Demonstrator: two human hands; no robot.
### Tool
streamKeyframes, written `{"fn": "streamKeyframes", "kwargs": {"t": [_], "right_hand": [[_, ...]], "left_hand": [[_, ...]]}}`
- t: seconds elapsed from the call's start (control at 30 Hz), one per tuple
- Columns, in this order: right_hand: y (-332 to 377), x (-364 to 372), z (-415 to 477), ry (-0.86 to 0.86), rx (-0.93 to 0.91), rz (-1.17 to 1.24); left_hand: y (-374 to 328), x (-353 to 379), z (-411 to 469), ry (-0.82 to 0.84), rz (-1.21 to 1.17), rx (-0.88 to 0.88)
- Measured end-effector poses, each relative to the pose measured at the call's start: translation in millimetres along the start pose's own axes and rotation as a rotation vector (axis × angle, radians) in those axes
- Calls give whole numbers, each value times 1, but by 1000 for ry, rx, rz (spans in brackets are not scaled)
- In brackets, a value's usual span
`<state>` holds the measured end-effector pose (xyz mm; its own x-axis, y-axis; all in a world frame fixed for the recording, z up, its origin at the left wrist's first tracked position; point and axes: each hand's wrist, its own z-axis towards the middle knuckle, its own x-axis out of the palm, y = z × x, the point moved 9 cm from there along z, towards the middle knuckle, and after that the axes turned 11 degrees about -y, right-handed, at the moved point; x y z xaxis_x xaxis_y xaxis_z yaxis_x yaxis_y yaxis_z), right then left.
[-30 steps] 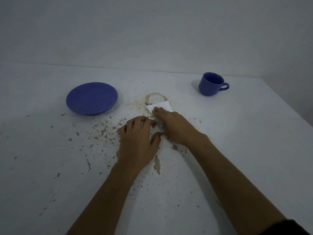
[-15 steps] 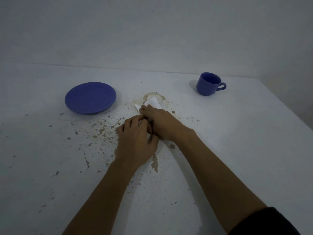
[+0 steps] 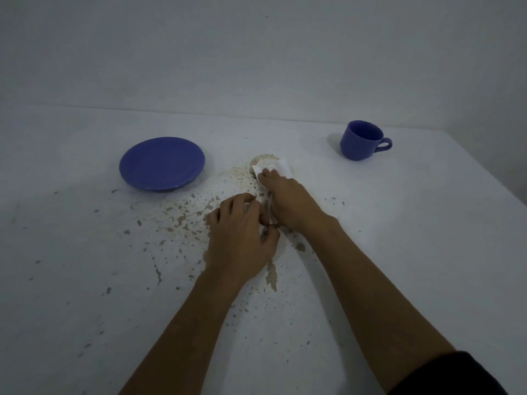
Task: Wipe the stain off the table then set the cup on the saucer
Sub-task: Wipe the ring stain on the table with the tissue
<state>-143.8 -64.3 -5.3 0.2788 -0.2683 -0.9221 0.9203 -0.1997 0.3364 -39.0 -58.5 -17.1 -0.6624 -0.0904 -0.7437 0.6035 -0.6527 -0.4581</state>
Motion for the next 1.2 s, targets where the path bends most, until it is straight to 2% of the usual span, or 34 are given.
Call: {"fn": "streamKeyframes", "kwargs": {"t": [0.1, 0.27, 0.33, 0.5, 0.7, 0.87, 1.07, 1.2], "right_hand": [[-6, -1, -14, 22, -25, 57], [-32, -13, -9, -37, 97, -72], [-23, -9, -1, -72, 92, -92], [-16, -7, -13, -20, 37, 0], [-40, -19, 8, -48, 162, -84], [-19, -5, 10, 18, 51, -11], [-49, -16, 18, -32, 194, -54], [-16, -1, 19, -17, 53, -37]], "left_hand": [[0, 0, 0, 0, -8, 5], [-3, -4, 1, -19, -7, -4], [-4, -4, 1, -20, -2, -5], [-3, -3, 0, -4, 7, 3], [-5, -5, 0, -10, -10, 5], [-3, -3, 1, -1, 4, -4], [-3, -5, 0, -26, 2, 3], [-3, -4, 0, -22, -1, 0]]}}
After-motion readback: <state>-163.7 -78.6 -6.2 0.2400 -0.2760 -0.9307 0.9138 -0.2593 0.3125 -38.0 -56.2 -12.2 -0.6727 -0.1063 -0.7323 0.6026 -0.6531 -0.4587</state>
